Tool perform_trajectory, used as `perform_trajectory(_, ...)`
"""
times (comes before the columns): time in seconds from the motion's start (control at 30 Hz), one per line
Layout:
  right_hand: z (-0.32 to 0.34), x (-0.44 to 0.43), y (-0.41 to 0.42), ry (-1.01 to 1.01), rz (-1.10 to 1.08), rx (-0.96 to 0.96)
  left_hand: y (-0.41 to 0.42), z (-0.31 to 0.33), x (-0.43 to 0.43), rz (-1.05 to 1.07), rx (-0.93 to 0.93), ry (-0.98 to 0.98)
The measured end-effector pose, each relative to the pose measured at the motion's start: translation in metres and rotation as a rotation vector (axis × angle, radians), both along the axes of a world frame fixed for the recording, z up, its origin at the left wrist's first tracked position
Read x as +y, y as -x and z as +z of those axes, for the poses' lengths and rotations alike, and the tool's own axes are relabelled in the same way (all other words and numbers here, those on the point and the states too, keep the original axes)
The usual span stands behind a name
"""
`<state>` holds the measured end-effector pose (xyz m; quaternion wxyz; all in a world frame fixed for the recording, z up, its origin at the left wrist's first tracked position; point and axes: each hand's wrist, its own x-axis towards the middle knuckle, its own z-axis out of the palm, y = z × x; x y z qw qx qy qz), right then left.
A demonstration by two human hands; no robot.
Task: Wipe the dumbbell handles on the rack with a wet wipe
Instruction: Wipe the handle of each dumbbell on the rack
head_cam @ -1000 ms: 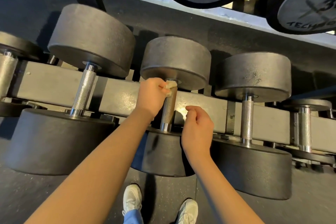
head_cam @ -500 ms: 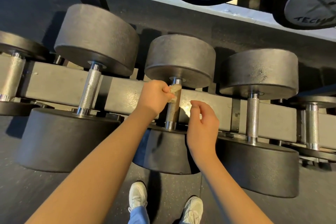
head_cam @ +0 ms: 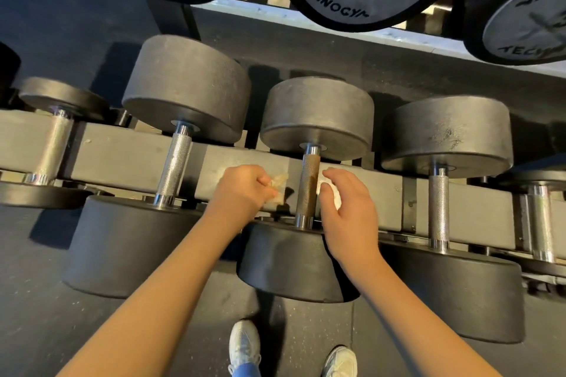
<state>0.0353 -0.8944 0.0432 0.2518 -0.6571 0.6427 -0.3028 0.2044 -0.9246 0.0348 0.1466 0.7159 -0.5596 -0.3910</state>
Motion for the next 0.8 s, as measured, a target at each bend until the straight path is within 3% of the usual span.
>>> perform_trajectory(0.23,0.005,-0.030,-0.031,0.192,0.198,0.196,-0.074,0.021,0.010,0.228,-0.099,0.225)
perform_trajectory(0.43,0.027,-0.062,-0.092,0.051,0.392,0.227,-0.124,0.012,-0.005,0.295,-0.240,0.420)
perform_trajectory(0.6,0.031,-0.091,-0.136,0.014,0.437,0.249,-0.135,-0.003,-0.028,0.258,-0.263,0.404)
perform_trajectory(0.7,0.024,-0.094,-0.149,-0.056,0.434,0.205,-0.134,-0.006,-0.034,0.267,-0.208,0.276)
perform_trajectory(0.8,0.019,-0.091,-0.149,-0.046,0.419,0.196,-0.138,-0.005,-0.030,0.188,-0.276,0.099)
